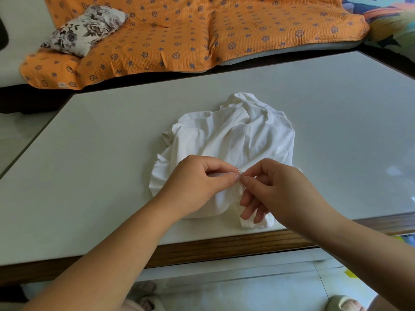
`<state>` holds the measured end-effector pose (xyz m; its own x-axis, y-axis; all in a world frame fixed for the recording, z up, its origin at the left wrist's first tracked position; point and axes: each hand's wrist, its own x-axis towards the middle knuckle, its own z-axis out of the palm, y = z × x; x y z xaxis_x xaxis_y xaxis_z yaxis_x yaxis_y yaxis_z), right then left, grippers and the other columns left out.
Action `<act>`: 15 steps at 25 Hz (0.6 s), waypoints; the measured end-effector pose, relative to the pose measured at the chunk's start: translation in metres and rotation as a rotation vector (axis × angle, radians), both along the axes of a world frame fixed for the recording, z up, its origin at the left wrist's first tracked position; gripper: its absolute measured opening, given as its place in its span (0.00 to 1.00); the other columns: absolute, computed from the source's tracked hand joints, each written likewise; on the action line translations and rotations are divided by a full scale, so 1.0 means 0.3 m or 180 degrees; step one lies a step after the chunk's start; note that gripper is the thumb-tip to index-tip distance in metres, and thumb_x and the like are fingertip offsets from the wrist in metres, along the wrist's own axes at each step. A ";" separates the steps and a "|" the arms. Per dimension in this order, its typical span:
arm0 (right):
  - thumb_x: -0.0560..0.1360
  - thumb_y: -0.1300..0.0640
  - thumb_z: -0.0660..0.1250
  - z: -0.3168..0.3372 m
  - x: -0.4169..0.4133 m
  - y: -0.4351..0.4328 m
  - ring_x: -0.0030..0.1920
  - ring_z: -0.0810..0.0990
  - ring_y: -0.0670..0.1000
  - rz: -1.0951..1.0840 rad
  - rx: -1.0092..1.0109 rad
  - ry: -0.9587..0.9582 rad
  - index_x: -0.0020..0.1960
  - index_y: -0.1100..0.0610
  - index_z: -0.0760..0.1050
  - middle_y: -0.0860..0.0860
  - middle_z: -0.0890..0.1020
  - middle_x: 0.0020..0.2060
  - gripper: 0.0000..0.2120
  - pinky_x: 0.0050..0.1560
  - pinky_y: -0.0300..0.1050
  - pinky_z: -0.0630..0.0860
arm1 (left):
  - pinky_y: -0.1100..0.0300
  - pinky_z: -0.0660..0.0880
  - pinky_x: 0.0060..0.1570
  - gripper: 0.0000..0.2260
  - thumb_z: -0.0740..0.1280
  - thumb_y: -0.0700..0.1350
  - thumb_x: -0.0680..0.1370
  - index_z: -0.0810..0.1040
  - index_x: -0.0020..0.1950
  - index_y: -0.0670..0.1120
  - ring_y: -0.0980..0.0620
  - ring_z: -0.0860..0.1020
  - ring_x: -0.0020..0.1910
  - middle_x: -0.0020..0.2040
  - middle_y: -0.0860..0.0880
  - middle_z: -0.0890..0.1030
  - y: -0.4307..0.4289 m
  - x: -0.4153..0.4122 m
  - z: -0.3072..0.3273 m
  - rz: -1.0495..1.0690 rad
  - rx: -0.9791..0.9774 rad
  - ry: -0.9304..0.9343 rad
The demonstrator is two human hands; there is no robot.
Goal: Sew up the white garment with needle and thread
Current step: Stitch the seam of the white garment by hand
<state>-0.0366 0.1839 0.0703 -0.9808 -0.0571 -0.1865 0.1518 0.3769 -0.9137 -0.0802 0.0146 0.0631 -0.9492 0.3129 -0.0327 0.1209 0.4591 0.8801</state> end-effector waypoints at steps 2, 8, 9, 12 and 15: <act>0.80 0.57 0.65 -0.001 -0.005 0.001 0.28 0.84 0.53 -0.0123 -0.0228 -0.0006 0.49 0.58 0.73 0.53 0.85 0.32 0.04 0.29 0.42 0.78 | 0.72 0.75 0.50 0.06 0.73 0.43 0.75 0.86 0.45 0.54 0.66 0.81 0.46 0.42 0.61 0.85 0.007 0.001 -0.012 -0.0028 0.0011 0.0042; 0.79 0.60 0.66 -0.003 -0.036 0.012 0.36 0.86 0.56 0.0013 -0.0632 -0.0303 0.52 0.61 0.77 0.57 0.86 0.35 0.05 0.36 0.45 0.83 | 0.70 0.71 0.43 0.08 0.74 0.43 0.74 0.85 0.43 0.57 0.62 0.79 0.41 0.39 0.60 0.81 0.009 0.000 -0.040 -0.0137 -0.0307 0.0396; 0.79 0.59 0.66 -0.002 -0.038 0.014 0.36 0.86 0.55 0.0052 -0.0532 -0.0305 0.51 0.59 0.78 0.56 0.86 0.35 0.04 0.36 0.44 0.83 | 0.69 0.71 0.43 0.07 0.74 0.44 0.74 0.85 0.43 0.57 0.61 0.79 0.40 0.39 0.58 0.81 0.008 0.001 -0.041 -0.0152 -0.0338 0.0415; 0.77 0.55 0.69 0.000 -0.039 0.022 0.34 0.85 0.47 0.0127 0.0103 0.0008 0.45 0.52 0.80 0.48 0.85 0.34 0.03 0.34 0.40 0.79 | 0.69 0.70 0.41 0.04 0.74 0.45 0.74 0.86 0.44 0.55 0.61 0.77 0.39 0.39 0.57 0.80 0.006 -0.001 -0.042 -0.0166 -0.0403 0.0406; 0.77 0.52 0.68 -0.003 -0.056 0.024 0.28 0.79 0.40 -0.0085 0.0671 0.0483 0.42 0.48 0.78 0.41 0.82 0.33 0.05 0.27 0.32 0.71 | 0.71 0.69 0.41 0.05 0.74 0.48 0.74 0.85 0.42 0.59 0.64 0.77 0.40 0.39 0.62 0.81 0.004 -0.002 -0.035 -0.0189 -0.0387 0.0341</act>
<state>-0.0534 0.1911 0.0694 -0.9991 -0.0064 -0.0421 0.0313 0.5591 -0.8285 -0.0809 0.0157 0.0527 -0.9293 0.3683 0.0266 0.2411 0.5506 0.7992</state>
